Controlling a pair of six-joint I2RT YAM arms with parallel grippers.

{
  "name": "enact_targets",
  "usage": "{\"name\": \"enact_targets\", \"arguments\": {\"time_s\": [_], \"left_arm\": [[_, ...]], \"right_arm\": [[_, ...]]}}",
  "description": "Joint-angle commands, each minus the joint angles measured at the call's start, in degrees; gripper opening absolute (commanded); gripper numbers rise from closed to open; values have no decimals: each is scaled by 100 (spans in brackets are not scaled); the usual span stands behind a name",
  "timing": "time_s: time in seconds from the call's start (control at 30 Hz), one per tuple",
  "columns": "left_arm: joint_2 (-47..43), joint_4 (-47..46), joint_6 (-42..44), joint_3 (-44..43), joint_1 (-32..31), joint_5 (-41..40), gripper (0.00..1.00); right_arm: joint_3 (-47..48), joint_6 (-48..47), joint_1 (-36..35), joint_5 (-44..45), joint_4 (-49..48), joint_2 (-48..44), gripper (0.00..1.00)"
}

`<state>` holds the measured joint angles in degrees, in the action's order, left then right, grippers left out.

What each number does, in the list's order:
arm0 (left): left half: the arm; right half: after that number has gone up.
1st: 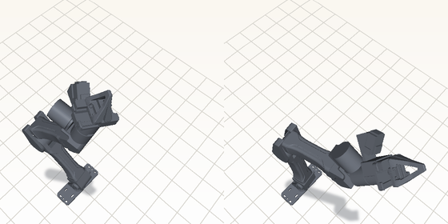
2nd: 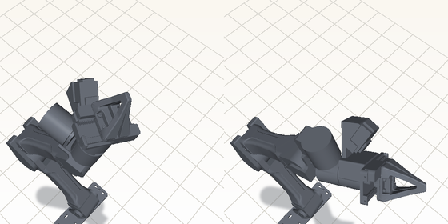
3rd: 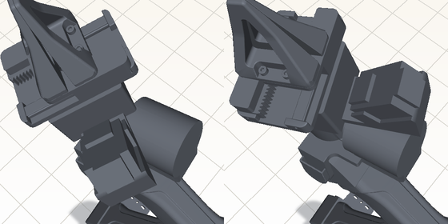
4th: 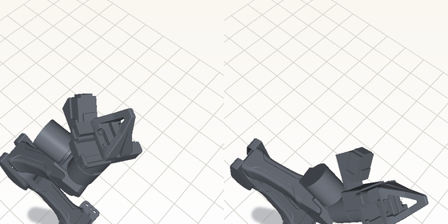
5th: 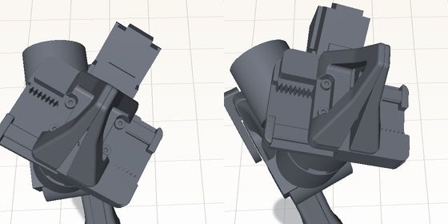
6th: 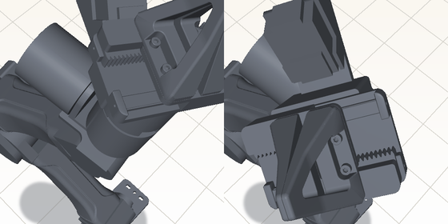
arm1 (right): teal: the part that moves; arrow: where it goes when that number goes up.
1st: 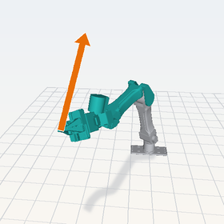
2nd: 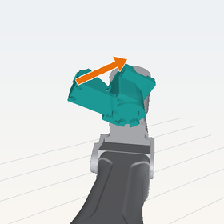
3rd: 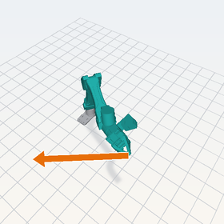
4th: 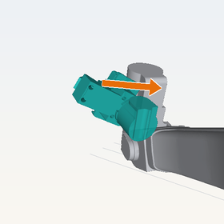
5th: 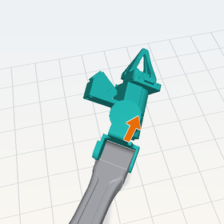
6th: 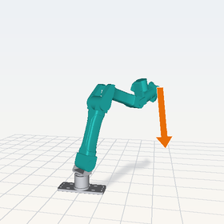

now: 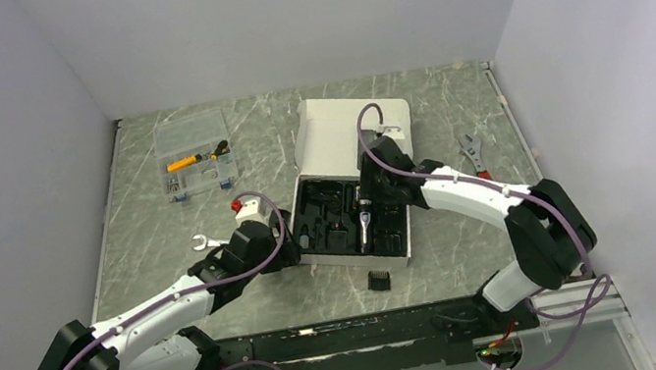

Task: Sort the hair-cutting tools
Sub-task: Adjust the haircut tool in the storage box.

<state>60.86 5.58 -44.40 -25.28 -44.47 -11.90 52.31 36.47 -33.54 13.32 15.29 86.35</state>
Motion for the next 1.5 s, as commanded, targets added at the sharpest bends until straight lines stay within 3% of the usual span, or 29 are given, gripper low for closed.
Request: {"name": "enact_targets", "arguments": {"time_s": [0.0,0.23,0.47,0.87,1.2,1.47], "left_arm": [[-43,62,59,72,-19,-70,78],[-129,116,13,109,-20,-146,78],[-169,151,-81,136,-18,-155,78],[-286,194,-104,197,-24,-218,79],[-267,197,-60,166,-20,-208,79],[-279,206,-60,161,-19,-216,78]], "right_arm": [[-81,44,-272,274,115,-477,40],[-290,655,-1044,466,170,-851,40],[-44,1337,-1892,848,182,-492,42],[415,1400,-2196,1072,280,313,44],[616,1347,-2244,1098,493,447,67],[756,1285,-2260,1163,658,308,73]]}}
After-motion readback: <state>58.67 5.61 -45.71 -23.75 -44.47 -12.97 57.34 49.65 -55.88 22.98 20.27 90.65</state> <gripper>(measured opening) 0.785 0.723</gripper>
